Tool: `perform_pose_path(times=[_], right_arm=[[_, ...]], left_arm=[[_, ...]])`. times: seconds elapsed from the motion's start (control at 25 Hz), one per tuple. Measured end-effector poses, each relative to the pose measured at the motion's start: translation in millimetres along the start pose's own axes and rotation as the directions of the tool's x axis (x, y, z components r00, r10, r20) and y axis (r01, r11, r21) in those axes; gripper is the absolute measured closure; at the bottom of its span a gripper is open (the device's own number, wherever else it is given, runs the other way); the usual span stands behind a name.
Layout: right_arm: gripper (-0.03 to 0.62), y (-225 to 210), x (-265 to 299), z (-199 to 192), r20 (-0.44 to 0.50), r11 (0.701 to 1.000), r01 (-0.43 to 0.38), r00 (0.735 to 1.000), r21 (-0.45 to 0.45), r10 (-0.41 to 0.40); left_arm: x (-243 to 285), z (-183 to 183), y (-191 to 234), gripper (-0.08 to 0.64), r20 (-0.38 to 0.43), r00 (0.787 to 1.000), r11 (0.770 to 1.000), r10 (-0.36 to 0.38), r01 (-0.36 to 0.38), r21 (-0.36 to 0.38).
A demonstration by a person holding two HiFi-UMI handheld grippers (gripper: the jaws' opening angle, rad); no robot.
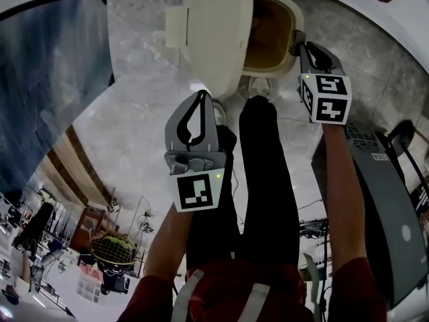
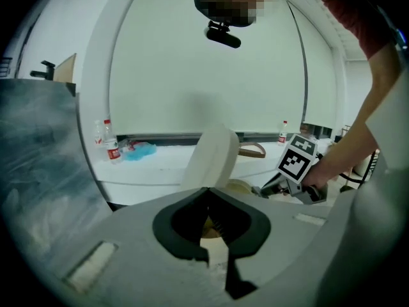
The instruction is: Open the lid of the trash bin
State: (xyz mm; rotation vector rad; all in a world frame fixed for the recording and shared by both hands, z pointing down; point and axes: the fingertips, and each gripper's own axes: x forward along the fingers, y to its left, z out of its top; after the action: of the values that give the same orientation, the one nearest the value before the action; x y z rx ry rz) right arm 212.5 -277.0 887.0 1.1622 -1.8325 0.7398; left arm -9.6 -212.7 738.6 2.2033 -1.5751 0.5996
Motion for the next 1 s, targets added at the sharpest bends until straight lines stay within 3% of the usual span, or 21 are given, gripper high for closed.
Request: perform_pose_path(times=[0.72,0.88,1.0], right_arm=[[0.577,0.9,-0.1,1.2,0.002,0.997,0.073,0.997,-0.033,-0.073],[0.505,7.9,-10.5,2.0,-0.019,0.996,0.079,0.997,-0.029,-0.079],[0.499,25.3,-34.2,1.6,-0.022,0.998,0.06,0.998,-0.014,-0.061]], left_arm=[[-37.6,2.0,11.3,0.555,0.039,0.999,1.0,0.002,-0.003,0.029],[-50.3,18.4,12.7,0.555,0.052,0.999,1.0,0.003,-0.004,0.022],[-63.2,37.6,11.9,0.555,0.063,0.998,0.999,-0.014,0.011,0.047]])
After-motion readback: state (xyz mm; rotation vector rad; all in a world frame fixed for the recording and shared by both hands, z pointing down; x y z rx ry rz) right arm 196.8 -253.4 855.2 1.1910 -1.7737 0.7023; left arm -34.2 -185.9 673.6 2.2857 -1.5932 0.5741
